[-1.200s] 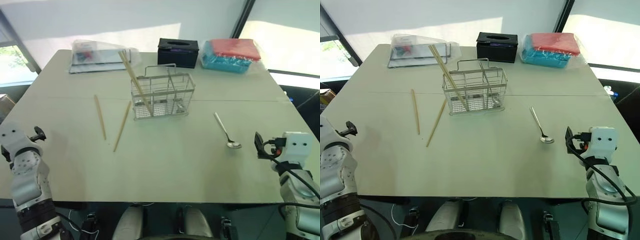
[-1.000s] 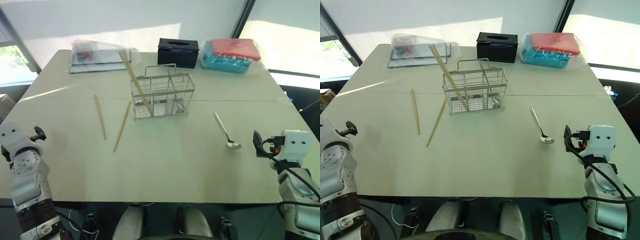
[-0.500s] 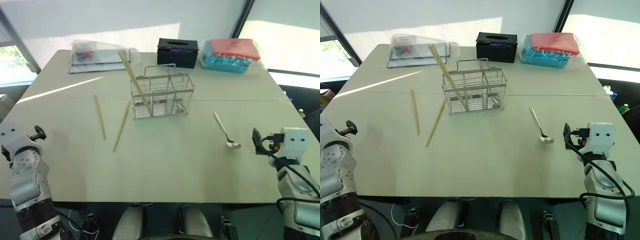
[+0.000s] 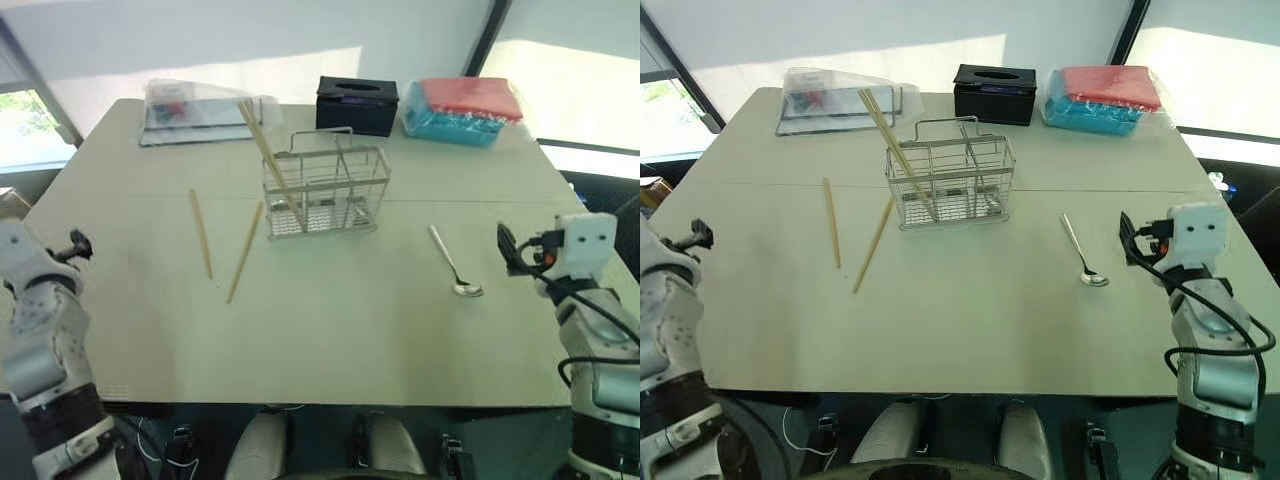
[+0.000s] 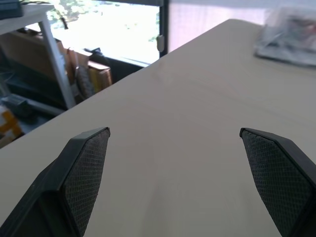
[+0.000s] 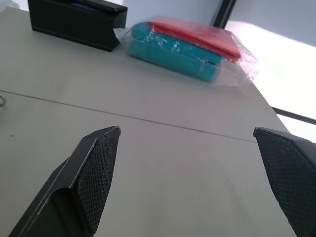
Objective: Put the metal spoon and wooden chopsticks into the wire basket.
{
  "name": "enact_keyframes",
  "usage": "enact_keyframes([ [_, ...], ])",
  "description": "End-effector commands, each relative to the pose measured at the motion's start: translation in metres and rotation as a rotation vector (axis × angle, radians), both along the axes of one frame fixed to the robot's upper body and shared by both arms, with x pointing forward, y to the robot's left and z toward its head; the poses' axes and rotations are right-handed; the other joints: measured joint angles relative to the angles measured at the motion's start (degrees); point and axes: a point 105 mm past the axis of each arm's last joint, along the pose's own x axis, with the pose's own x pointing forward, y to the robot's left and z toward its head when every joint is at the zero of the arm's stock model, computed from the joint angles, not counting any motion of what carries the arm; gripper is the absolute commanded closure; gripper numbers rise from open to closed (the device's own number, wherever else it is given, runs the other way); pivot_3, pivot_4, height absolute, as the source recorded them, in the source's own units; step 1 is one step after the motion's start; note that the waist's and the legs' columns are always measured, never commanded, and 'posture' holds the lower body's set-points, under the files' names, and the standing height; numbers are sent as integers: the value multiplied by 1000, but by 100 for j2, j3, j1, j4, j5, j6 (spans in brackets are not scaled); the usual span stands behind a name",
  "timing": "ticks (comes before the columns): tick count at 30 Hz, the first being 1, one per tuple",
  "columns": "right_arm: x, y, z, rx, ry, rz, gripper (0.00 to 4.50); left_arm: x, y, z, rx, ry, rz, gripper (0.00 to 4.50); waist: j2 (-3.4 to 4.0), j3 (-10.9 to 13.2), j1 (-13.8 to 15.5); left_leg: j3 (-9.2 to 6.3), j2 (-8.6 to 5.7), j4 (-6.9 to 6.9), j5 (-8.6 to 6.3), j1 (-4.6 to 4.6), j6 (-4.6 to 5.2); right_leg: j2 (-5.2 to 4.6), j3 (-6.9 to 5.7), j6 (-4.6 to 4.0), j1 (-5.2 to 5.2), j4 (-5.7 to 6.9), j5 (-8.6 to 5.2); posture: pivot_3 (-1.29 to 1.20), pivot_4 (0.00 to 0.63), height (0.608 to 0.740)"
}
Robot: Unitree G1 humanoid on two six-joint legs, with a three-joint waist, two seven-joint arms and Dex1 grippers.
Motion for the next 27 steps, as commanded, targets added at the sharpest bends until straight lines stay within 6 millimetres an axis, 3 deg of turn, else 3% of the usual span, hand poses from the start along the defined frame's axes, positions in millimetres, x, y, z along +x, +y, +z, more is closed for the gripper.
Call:
enact_keyframes([
  [1,13,8,3,-122,128,90,0,11,-67,51,153,-52,-470,49,1,4,-10,2,-1,0,0,-3,0,-1,0,-1,-3,-1,0,0,150,667],
  [5,22,25,7,-158,171,220,0,-2,-126,67,248,-35,-860,49,17,4,-13,5,-2,-8,-3,-2,4,-6,2,-4,0,-8,-1,0,150,667],
  [10,36,46,-6,-204,283,328,0,-11,-179,81,277,-47,-1208,49,27,12,-16,4,0,-7,-2,-4,5,-6,1,-5,-2,-9,-1,0,150,667],
  [18,58,61,-19,-165,434,386,0,-15,-227,62,396,86,-1571,49,25,18,-26,7,-2,-4,-1,-4,8,-1,3,-6,1,-10,-1,0,150,667],
  [24,74,55,-15,-77,556,330,0,-15,-236,64,430,149,-1715,49,29,38,-83,3,-2,-7,0,-11,8,0,1,-6,-4,-10,0,0,150,667],
  [27,76,51,-25,11,693,263,0,-14,-240,70,437,149,-1758,49,25,41,-152,0,-2,-7,0,-11,8,0,0,-5,-1,-10,0,0,150,667],
])
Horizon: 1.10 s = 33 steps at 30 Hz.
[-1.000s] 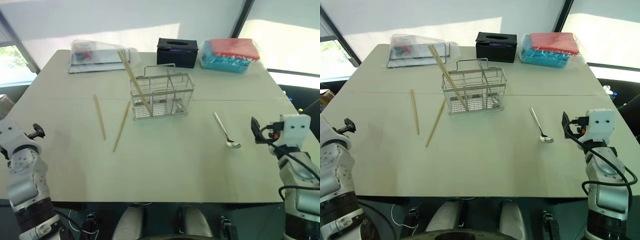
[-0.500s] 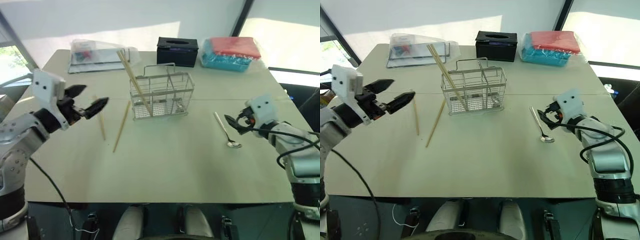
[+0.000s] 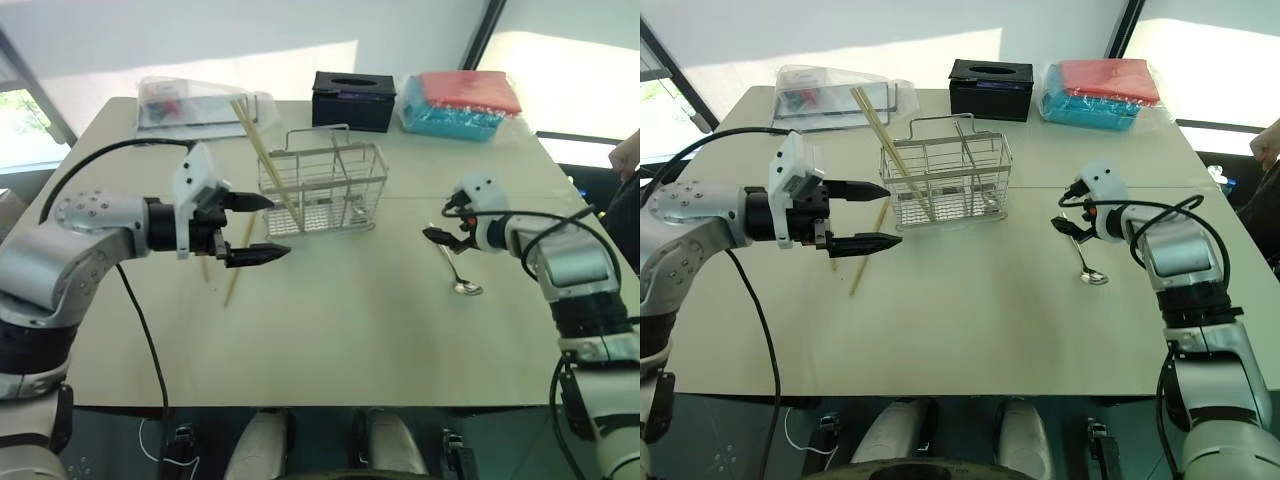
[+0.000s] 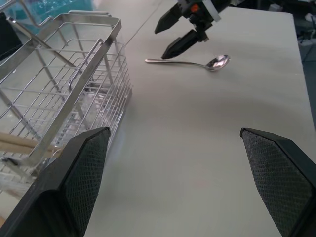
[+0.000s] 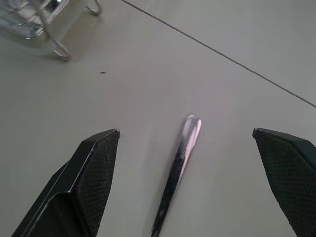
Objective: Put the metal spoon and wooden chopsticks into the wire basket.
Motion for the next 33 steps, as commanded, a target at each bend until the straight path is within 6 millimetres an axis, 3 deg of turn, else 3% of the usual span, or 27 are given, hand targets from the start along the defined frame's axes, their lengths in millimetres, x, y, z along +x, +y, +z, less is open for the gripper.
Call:
enact_keyframes([
  [1,-1,-2,-6,32,142,-76,0,-1,-4,14,11,-38,-51,49,-2,3,-33,1,0,1,0,0,0,0,0,1,-1,0,0,0,150,667],
  [4,1,3,-2,5,148,-42,0,3,-4,16,11,-44,-45,49,0,4,-61,0,0,-2,0,1,1,1,0,3,-2,2,2,0,150,667],
  [13,5,6,-16,-24,268,-95,0,4,-5,13,12,-30,-63,49,6,9,-164,0,0,-3,1,7,0,4,0,27,-1,9,14,0,150,667],
  [16,3,12,-22,-3,310,-92,846,2,-6,12,15,-24,-77,0,5,9,-163,-1,1,-3,1,8,0,4,1,27,-1,11,15,0,150,667],
  [23,5,24,-24,31,330,-96,4439,4,-7,14,5,-36,-59,0,-1,5,-163,-2,1,1,2,14,-2,6,1,27,4,11,15,0,150,667],
  [29,7,16,-24,-5,303,-119,4439,7,-5,18,2,-49,-41,0,-4,3,-166,-5,2,1,2,15,-3,10,2,28,6,12,15,0,150,667],
  [33,16,4,-5,-7,184,-147,4439,8,-2,20,5,-61,-31,0,1,6,-165,-3,2,2,3,16,-4,10,4,28,6,12,15,0,150,667],
])
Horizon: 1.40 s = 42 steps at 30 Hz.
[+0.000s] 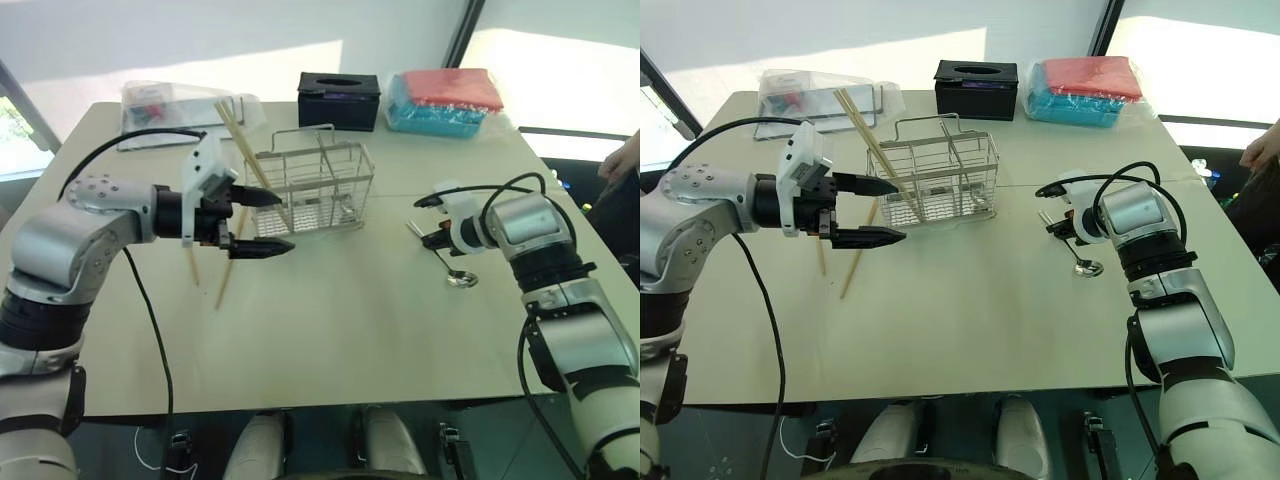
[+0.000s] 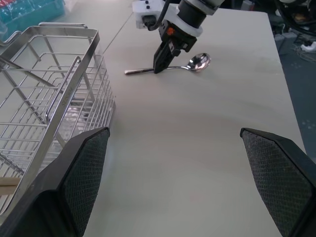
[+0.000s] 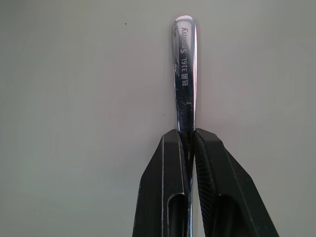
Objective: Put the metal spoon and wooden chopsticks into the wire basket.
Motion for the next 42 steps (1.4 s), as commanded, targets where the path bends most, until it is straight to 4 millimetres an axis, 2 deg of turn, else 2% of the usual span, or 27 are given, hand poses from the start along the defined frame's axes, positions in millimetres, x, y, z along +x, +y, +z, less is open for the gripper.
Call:
enact_keyframes([
  [1,13,-19,31,-30,-175,-50,4439,1,4,18,-13,-74,11,0,4,3,9,0,0,0,0,0,0,0,1,0,-1,0,0,0,150,667],
  [3,19,-27,60,-34,-341,-62,4439,3,7,21,-27,-87,36,0,7,5,20,0,-1,-1,0,-2,0,0,0,0,-2,0,0,0,150,667],
  [5,21,-30,80,-19,-449,-78,4439,4,10,23,-35,-95,53,0,14,11,13,0,-2,-3,0,-6,-1,-1,0,1,-4,0,0,0,150,667],
  [9,11,-21,135,123,-698,-104,4439,7,18,25,-63,-114,107,0,14,11,-2,1,1,-9,1,-5,-1,1,0,3,-6,0,1,0,150,667],
  [11,5,-11,161,225,-793,-113,4439,10,22,27,-74,-123,133,0,14,11,-12,2,6,-9,1,-4,-2,6,1,2,-7,0,1,0,150,667],
  [14,-1,16,202,387,-933,-89,4439,17,27,30,-88,-141,170,0,20,14,-17,2,11,-8,2,0,-4,11,2,2,-8,4,1,0,150,667],
  [18,-1,62,230,556,-1022,-19,4439,24,30,38,-108,-168,199,0,19,13,-8,-5,12,-6,5,3,-9,18,3,-1,-10,13,3,0,150,667],
  [21,7,94,234,600,-1054,32,4439,25,30,41,-108,-181,205,0,15,11,-7,-7,11,-6,5,4,-9,21,3,-3,-15,15,4,0,150,667],
  [25,22,125,219,596,-1060,82,4439,23,31,43,-110,-193,213,0,15,11,-2,-3,6,-6,5,0,-8,19,15,-4,-37,38,5,0,150,667],
  [33,37,147,187,616,-1071,120,4439,17,38,50,-117,-212,262,0,13,10,-34,-1,5,-7,6,-7,-10,20,22,-5,-47,81,4,0,150,667],
  [39,35,160,154,664,-1010,129,4439,14,42,52,-121,-217,292,0,10,8,-39,-2,7,-5,13,-1,-21,27,23,-7,-47,84,3,0,150,667],
  [42,33,161,146,700,-983,115,3299,14,42,53,-123,-217,299,0,12,10,-27,-5,8,-4,14,-1,-24,27,23,-7,-50,85,3,0,150,667],
])
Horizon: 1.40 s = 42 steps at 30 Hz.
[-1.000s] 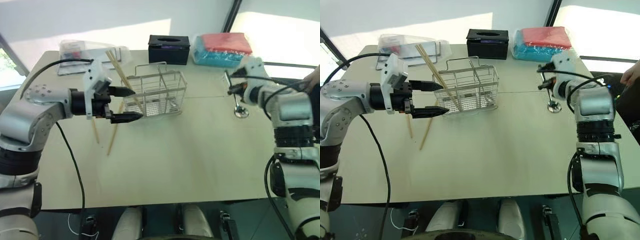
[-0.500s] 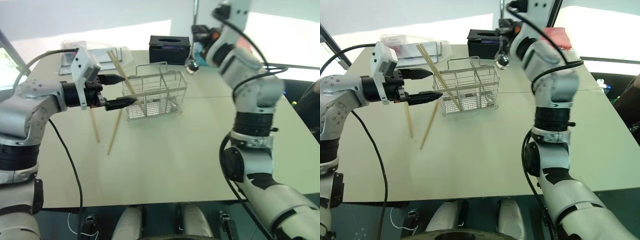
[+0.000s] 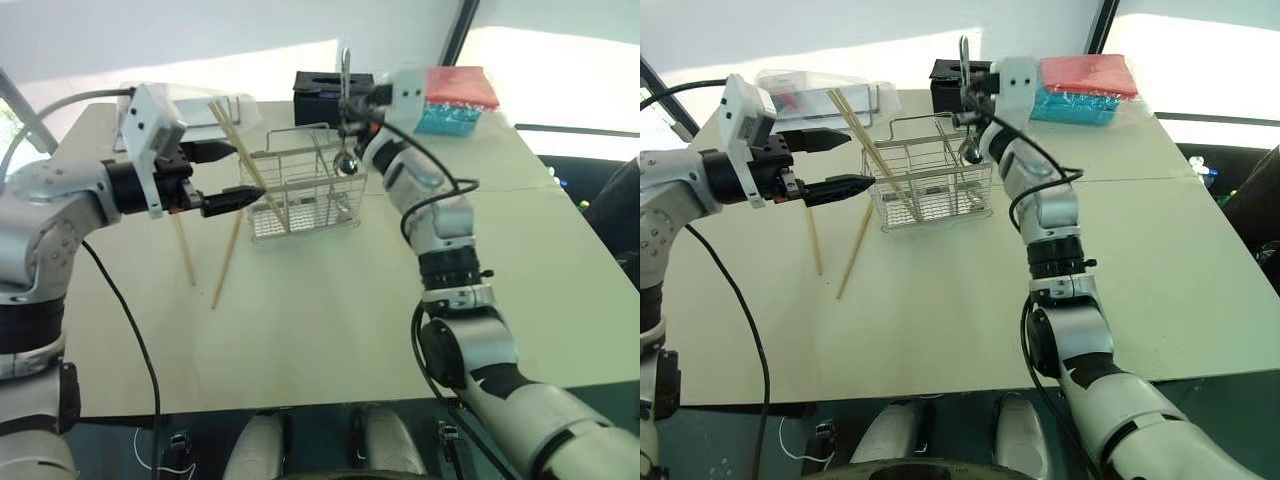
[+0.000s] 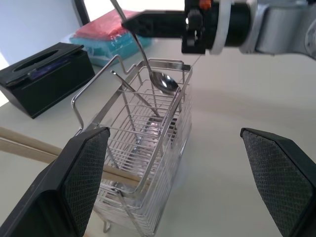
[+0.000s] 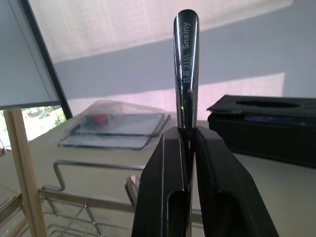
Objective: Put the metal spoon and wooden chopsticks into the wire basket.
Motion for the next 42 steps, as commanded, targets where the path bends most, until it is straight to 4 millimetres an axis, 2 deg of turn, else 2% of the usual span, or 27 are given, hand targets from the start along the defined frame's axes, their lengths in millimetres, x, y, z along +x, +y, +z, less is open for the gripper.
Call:
enact_keyframes([
  [1,-6,1,19,42,-67,8,2872,-4,2,13,-6,-54,10,0,0,0,-1,0,0,0,0,0,0,0,1,0,-1,0,0,0,150,667],
  [6,-8,-15,24,37,-81,-33,365,-2,1,15,-15,-56,11,0,0,0,-1,0,-1,-1,0,0,-1,0,1,-1,-7,0,0,0,150,667],
  [9,-13,-30,37,5,-122,-35,365,1,4,18,-41,-58,33,0,-1,0,17,0,-1,-1,0,0,-1,0,0,0,-7,-2,0,0,150,667],
  [13,-33,-54,71,-98,-219,69,365,8,20,32,-133,-64,120,0,-3,3,29,-1,-2,1,0,-1,0,-1,1,0,1,-3,0,0,150,667],
  [17,-70,-69,103,-216,-285,271,365,24,52,46,-259,-64,295,0,-4,2,14,1,-3,-3,-1,-2,3,0,-1,1,10,-5,0,0,150,667],
  [19,-90,-72,106,-266,-257,388,365,36,73,50,-311,-50,415,0,-5,2,9,2,-2,-4,-1,0,3,3,-2,1,12,-6,-1,0,150,667],
  [21,-116,-72,98,-354,-234,523,365,52,97,47,-337,-12,578,0,-15,-2,12,2,0,-3,-2,2,4,6,-4,1,13,-6,-1,0,150,667],
  [24,-148,-71,74,-466,-155,696,365,75,131,28,-338,103,845,0,-32,-8,35,0,3,-4,-5,9,9,9,-9,3,28,-16,-2,0,150,667],
  [28,-168,-73,39,-562,-46,794,365,93,154,-10,-281,308,1081,0,-51,-6,56,1,1,2,-5,12,9,-1,-10,7,40,-40,-2,0,150,667],
  [31,-178,-73,22,-604,-11,829,365,103,149,-31,-281,425,1115,0,-65,-6,80,-1,2,2,-6,8,8,-6,-13,9,42,-52,-1,0,150,667],
  [36,-180,-70,19,-569,-14,785,365,116,133,-76,-216,565,1154,0,-70,-6,139,5,-4,1,-6,0,5,-20,-13,24,40,-73,9,0,150,667],
  [39,-185,-69,18,-548,-3,787,365,121,127,-87,-193,580,1169,0,-76,-3,163,8,-4,0,-7,-1,3,-26,-14,26,38,-75,10,0,150,667],
  [42,-191,-71,12,-554,19,789,365,121,130,-99,-194,593,1249,0,-81,-4,189,7,-3,-2,-7,-4,2,-30,-17,26,37,-77,10,0,150,667],
])
